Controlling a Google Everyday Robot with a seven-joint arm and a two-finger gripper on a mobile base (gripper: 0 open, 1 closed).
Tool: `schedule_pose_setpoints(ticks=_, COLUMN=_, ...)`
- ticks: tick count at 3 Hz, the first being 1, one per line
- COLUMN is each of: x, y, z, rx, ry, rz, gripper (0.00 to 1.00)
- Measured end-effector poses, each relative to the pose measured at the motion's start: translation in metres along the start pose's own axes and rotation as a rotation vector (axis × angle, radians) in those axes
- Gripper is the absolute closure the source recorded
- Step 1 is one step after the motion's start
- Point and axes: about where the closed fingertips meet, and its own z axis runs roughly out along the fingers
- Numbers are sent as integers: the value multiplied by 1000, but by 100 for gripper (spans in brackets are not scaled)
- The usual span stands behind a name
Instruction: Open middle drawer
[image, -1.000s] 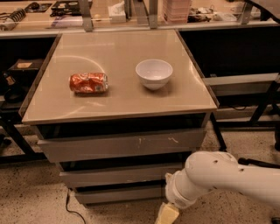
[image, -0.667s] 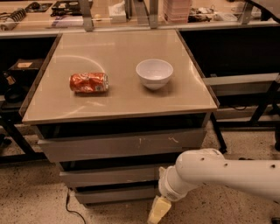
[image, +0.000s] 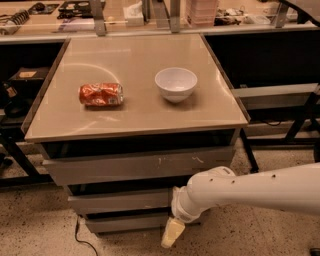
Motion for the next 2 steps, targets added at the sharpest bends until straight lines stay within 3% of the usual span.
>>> schedule_pose_setpoints(ticks=2, x=3, y=-25, z=44, rx=3, ry=17, rz=-31, gripper=0)
